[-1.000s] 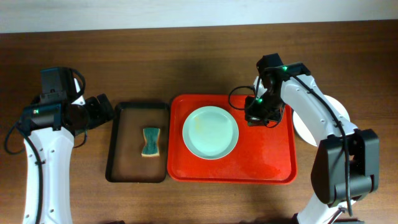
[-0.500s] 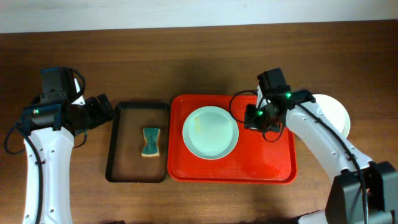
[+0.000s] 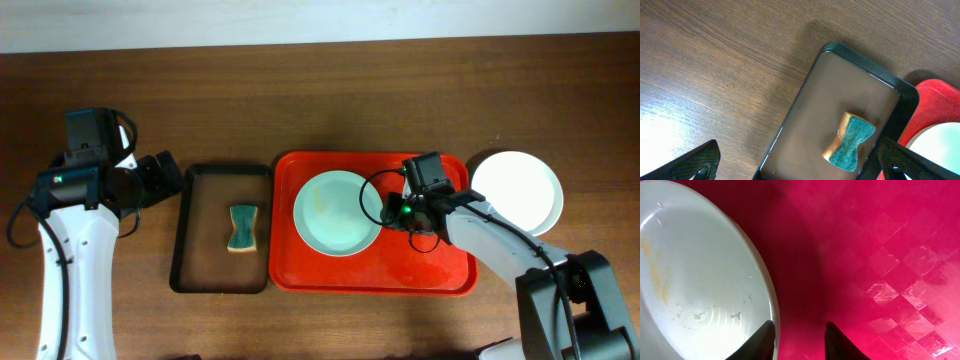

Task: Clean dirty plates on tray and stack at the side
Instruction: 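Grip the pale green plate rim with the right gripper, then grasp the sponge from the black dish with the left gripper and lift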

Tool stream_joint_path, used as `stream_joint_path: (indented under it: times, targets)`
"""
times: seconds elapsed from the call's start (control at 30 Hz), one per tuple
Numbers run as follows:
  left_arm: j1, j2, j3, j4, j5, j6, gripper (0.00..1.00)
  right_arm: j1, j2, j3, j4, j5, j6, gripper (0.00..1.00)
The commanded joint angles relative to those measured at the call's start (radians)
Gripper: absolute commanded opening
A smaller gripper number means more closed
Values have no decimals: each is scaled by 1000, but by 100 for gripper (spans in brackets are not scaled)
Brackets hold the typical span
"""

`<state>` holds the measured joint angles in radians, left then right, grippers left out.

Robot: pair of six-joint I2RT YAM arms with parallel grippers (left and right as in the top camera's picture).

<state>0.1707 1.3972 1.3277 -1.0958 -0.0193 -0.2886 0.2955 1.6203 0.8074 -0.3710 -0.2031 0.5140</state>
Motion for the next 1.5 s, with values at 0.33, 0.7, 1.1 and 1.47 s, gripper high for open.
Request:
stream_joint_path:
  times: [0.33,0.7,1.1,1.47]
  targets:
    - [2,-12,8,2,-3,-10,99,47,19,-7,21,32,3,7]
    - [-203,-10,-60,-56,206,70,99,47,21,-7,12,32,3,4]
    - [-448,194,-150,96,114,-10,52,47,21,-7,8,32,0,4]
    - [-427,422,-150,152,-37,71,27,47,21,-7,7,32,0,4]
